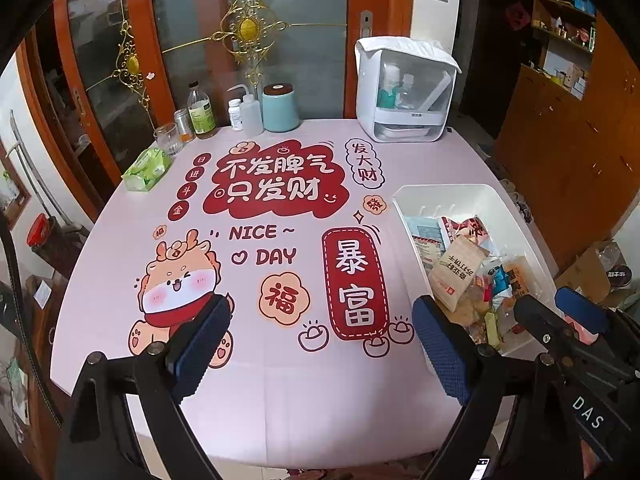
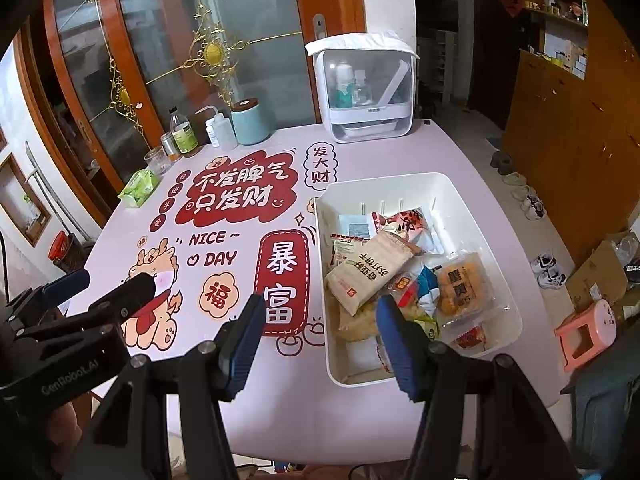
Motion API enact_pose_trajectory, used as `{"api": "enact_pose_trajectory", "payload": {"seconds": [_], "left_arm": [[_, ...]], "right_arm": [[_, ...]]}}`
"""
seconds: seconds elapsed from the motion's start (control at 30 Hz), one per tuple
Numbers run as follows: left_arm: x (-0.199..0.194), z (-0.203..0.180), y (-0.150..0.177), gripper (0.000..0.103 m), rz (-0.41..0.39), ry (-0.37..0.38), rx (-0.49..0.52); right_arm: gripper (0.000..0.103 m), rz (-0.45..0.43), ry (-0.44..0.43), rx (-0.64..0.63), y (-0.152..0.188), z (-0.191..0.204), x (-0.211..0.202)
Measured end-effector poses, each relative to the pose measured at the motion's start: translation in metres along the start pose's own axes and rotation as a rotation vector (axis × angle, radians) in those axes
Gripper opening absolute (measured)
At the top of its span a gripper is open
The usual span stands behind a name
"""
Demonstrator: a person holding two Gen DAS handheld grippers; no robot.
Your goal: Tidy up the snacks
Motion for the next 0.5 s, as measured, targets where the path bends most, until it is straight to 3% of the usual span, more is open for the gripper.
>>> {"api": "enact_pose_trajectory", "payload": {"seconds": [0.5], "left_arm": [[0.0022,0.0028,-0.0025,0.092,-0.001,-0.01,-0.008]], "right_arm": [[0.058,0.008,-0.014,-0.012,-0.0017,0.0017,0.0051]]}}
Point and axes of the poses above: each gripper's, at about its wrist camera, not at the fingertips, and x roughly the way its jaws point, z to its left, y to its underside, the point moved 4 cm from there along x, roughly the way its jaws point, and after that the axes turned 7 degrees about z, right-handed, at the moved point
